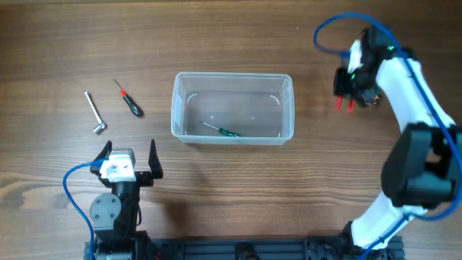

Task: Pack container
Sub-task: 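Lift the red snips and carry them over the container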

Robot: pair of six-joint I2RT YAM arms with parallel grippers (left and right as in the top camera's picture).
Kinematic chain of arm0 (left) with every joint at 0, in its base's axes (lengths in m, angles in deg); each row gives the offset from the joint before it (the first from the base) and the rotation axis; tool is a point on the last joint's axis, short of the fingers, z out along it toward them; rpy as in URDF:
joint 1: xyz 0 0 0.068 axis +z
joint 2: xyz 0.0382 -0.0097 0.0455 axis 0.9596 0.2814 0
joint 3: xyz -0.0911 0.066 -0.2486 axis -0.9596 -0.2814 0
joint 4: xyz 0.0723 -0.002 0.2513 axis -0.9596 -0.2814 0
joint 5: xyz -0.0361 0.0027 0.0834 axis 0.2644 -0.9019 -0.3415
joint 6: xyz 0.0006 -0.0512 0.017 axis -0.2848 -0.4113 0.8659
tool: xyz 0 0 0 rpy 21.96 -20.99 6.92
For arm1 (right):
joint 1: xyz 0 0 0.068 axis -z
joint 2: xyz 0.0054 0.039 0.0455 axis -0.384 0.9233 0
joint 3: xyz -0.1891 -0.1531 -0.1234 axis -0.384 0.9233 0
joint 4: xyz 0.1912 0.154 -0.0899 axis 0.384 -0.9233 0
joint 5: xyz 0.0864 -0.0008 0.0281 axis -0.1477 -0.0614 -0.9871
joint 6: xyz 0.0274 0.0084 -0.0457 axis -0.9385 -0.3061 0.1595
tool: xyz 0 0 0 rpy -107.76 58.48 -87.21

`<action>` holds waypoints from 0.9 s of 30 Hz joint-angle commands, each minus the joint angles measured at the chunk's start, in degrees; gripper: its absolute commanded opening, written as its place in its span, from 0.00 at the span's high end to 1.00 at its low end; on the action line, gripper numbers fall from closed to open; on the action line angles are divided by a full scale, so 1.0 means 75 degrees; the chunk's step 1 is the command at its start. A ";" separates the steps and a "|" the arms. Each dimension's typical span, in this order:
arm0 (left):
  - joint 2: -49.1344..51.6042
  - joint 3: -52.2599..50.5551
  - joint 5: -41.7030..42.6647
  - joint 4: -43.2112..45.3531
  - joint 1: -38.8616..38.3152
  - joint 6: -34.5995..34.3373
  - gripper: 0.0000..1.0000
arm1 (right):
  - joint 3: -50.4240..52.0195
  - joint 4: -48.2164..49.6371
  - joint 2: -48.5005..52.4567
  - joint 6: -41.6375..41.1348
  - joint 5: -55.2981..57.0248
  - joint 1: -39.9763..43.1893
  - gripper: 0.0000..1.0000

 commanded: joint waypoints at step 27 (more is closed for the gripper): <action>-0.0017 -0.0032 0.0117 0.0017 -0.0044 0.0172 0.00 | -0.1081 -0.1090 -0.1775 0.6009 -0.2040 -0.4197 0.96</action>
